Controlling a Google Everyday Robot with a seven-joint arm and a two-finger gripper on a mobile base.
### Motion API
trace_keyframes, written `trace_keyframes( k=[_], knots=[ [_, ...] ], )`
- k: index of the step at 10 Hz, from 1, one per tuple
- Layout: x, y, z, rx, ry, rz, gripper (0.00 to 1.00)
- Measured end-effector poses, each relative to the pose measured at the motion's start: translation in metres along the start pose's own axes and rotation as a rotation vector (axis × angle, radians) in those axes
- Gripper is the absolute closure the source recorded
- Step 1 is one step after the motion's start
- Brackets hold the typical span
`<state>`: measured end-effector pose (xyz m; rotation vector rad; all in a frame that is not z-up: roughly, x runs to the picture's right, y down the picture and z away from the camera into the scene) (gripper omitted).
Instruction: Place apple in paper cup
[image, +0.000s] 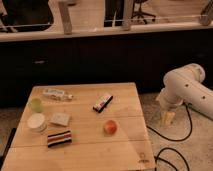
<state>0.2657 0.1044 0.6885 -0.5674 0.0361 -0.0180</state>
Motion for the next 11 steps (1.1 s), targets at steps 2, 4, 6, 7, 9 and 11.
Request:
trace_keyframes(
  k=[2, 4, 6, 7, 9, 11],
  knots=[
    [-0.028, -0.001, 0.003, -0.002, 0.006, -0.053, 0.2],
    [-0.036, 0.0, 0.007, -0.004, 0.017, -0.093, 0.2],
    [-0.056, -0.002, 0.012, -0.003, 0.022, -0.153, 0.2],
    [-0.072, -0.003, 0.014, 0.001, 0.023, -0.186, 0.2],
    [-0.097, -0.007, 0.02, 0.007, 0.026, -0.26, 0.2],
    [-0.102, -0.008, 0.026, 0.011, 0.025, -0.299, 0.2]
  ],
)
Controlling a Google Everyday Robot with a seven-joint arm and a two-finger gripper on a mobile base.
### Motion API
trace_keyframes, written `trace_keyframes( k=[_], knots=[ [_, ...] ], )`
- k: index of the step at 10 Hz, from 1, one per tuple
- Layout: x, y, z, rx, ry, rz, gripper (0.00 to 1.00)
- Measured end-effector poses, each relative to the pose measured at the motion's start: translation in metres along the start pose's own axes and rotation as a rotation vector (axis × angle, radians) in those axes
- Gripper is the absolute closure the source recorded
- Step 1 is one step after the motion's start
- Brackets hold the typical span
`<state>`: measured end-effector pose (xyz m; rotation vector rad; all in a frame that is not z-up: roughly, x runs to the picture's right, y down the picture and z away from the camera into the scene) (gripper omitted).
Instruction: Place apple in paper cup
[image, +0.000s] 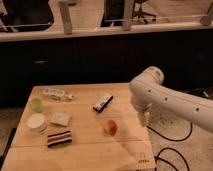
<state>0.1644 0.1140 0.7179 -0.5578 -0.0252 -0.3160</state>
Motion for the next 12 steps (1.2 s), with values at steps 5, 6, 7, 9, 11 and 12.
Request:
trace_keyframes(
  k=[5, 6, 7, 9, 11, 12],
  knots=[
    [-0.035, -0.016, 0.025, 0.018, -0.024, -0.116, 0.2],
    [-0.038, -0.016, 0.031, 0.019, -0.029, -0.128, 0.2],
    [-0.047, -0.018, 0.039, 0.021, -0.037, -0.148, 0.2],
    [-0.061, -0.024, 0.049, 0.025, -0.047, -0.189, 0.2],
    [-0.066, -0.028, 0.053, 0.027, -0.053, -0.23, 0.2],
    [-0.069, -0.03, 0.056, 0.028, -0.058, -0.239, 0.2]
  ],
)
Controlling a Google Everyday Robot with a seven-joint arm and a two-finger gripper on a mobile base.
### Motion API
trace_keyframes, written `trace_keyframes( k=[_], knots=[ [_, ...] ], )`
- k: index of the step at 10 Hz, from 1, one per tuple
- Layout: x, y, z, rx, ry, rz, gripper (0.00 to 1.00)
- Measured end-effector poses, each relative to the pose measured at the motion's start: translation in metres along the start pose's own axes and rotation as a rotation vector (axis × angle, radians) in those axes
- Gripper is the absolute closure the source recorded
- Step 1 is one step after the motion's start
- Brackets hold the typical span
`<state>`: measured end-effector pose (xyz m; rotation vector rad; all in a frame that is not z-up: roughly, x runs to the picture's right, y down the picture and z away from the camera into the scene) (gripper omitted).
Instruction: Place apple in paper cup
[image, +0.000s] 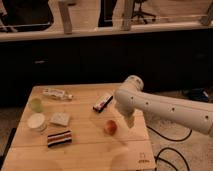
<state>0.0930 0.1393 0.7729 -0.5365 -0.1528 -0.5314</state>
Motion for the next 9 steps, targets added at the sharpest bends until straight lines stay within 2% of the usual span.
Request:
trace_keyframes(
  k=[3, 6, 9],
  knots=[
    [-0.01, -0.003, 0.025, 0.0, -0.021, -0.025, 0.2],
    [-0.015, -0.007, 0.032, 0.003, -0.039, -0.03, 0.2],
    [-0.031, -0.011, 0.041, -0.001, -0.06, -0.07, 0.2]
  ],
)
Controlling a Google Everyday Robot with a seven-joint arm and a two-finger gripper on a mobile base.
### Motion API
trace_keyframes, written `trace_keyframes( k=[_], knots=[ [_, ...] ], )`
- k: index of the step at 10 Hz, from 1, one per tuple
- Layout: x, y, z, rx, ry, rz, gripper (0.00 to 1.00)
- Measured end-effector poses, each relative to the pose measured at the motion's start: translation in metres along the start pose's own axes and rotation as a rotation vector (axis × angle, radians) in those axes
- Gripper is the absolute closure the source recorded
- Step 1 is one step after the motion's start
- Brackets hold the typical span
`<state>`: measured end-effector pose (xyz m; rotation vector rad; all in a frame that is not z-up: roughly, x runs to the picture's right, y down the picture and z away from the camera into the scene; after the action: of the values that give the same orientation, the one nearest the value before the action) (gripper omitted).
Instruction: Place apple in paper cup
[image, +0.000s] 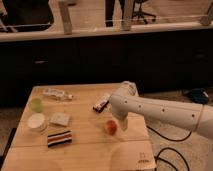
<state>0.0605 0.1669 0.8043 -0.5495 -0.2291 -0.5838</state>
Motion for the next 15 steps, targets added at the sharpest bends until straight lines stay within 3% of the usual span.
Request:
trace_keyframes(
  k=[7, 11, 12, 14, 15],
  knots=[
    [-0.014, -0.004, 0.025, -0.003, -0.041, -0.018, 0.2],
    [-0.02, -0.007, 0.032, -0.004, -0.059, -0.03, 0.26],
    [-0.022, -0.007, 0.033, -0.005, -0.063, -0.031, 0.28],
    [-0.024, -0.009, 0.034, -0.007, -0.073, -0.036, 0.46],
    [-0.025, -0.01, 0.034, -0.007, -0.076, -0.037, 0.5]
  ],
)
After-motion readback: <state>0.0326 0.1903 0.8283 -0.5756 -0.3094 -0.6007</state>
